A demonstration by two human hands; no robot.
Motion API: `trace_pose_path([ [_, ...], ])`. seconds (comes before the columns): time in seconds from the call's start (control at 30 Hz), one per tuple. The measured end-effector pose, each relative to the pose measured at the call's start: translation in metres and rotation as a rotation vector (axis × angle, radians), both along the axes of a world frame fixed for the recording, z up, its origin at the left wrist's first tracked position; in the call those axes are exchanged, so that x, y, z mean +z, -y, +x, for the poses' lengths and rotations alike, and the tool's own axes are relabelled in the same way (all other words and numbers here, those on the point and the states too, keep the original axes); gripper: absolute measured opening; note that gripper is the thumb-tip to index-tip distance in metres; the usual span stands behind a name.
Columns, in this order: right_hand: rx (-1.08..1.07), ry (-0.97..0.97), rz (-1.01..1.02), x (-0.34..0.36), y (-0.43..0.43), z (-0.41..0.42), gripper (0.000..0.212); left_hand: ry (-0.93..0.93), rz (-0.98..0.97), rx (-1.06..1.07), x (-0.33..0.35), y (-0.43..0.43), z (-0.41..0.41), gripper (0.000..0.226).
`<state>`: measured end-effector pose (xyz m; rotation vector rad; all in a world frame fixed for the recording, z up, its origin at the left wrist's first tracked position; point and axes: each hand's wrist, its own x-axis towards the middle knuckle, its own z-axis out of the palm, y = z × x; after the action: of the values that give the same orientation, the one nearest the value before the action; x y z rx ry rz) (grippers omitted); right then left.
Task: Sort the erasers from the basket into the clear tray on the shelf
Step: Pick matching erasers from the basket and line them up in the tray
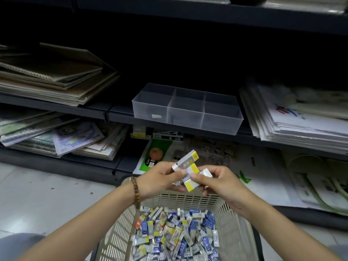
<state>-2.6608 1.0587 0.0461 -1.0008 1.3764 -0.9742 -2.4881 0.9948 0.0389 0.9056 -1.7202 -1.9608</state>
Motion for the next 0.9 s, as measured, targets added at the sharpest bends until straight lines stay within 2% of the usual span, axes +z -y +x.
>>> trace_pose_path([
  [0.13,-0.029,0.047,0.012,0.001,0.0,-0.004,0.027,0.029,-0.139,0.057,0.002,0.003,0.0,0.03],
  [0.23,-0.046,0.088,0.019,0.006,0.005,-0.014,0.035,0.061,-0.411,0.233,0.008,0.016,0.013,0.036],
  [0.3,-0.041,0.148,0.006,0.008,0.007,-0.019,0.035,0.035,-0.508,0.294,0.01,0.022,0.021,0.037],
  [0.37,-0.023,0.224,-0.003,0.009,0.008,-0.02,0.024,-0.019,-0.431,0.346,0.008,0.023,0.022,0.039],
  [0.47,-0.064,0.367,0.028,0.007,0.01,-0.015,0.011,-0.155,-0.082,0.371,0.002,0.018,0.012,0.027],
  [0.57,-0.183,0.474,0.083,-0.001,0.009,-0.006,0.016,-0.234,0.134,0.416,-0.002,0.007,0.0,0.018],
  [0.63,-0.237,0.469,0.096,-0.007,0.008,0.0,0.025,-0.299,0.221,0.443,-0.004,0.0,-0.009,0.021],
  [0.7,-0.263,0.429,0.09,-0.011,0.007,0.003,0.023,-0.301,0.225,0.435,-0.006,-0.006,-0.014,0.032],
  [0.77,-0.259,0.39,0.081,-0.013,0.006,0.004,0.019,-0.232,0.141,0.432,-0.009,-0.007,-0.015,0.042],
  [0.9,-0.23,0.44,0.052,-0.011,0.008,0.001,0.031,-0.181,0.08,0.496,-0.007,0.002,-0.01,0.03],
])
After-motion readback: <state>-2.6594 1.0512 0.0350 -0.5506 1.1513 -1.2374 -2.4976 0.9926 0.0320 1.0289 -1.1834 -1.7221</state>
